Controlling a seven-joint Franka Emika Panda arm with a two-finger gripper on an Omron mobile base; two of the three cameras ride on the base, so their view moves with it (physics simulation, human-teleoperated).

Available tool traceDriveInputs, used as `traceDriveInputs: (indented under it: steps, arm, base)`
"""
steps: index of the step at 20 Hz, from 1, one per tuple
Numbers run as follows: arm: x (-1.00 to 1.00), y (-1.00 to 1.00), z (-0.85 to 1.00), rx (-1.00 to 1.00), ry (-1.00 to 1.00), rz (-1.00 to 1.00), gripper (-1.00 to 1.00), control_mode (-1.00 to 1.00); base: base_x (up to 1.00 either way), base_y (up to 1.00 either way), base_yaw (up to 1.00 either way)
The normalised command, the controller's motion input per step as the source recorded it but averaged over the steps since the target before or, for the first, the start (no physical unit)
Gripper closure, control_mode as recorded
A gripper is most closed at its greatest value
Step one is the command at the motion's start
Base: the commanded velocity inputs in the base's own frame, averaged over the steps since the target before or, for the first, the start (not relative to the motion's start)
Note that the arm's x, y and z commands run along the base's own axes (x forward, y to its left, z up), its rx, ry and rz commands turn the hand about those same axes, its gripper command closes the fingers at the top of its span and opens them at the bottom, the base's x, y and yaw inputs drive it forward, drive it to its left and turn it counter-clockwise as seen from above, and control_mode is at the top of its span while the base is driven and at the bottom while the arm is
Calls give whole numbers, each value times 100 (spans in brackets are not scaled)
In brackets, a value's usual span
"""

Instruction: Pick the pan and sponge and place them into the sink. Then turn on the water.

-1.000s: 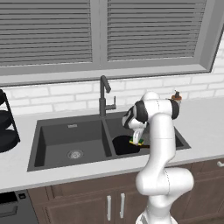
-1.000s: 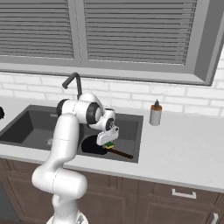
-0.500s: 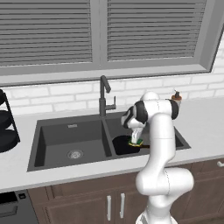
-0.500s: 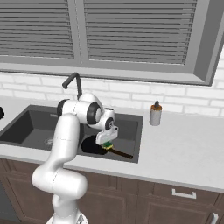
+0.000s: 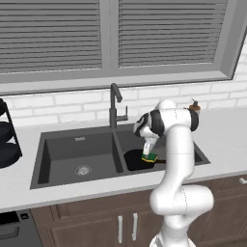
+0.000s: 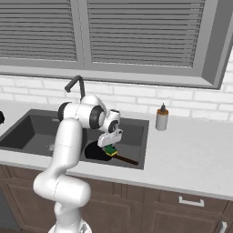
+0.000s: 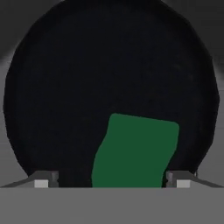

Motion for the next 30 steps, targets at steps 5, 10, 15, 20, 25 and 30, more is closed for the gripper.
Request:
traceDriveInputs:
  steps: [5, 10, 15, 20, 25, 30]
  arm:
    - [-16, 0, 86, 21, -8, -14, -100, -100]
    - [-26, 4, 100, 12, -14, -26, -100, -100]
    - [-22, 17, 88, 3, -8, -31, -100, -100]
    - [-18, 20, 27, 0, -1, -36, -100, -100]
    - [0, 2, 0, 0, 0, 0, -100, -100]
    - [0, 43, 0, 7, -4, -14, -100, -100]
  base:
    - [0, 0, 0]
    - [0, 0, 0]
    - [0, 0, 0]
    - [0, 0, 0]
    - [0, 0, 0]
    - [0, 0, 0]
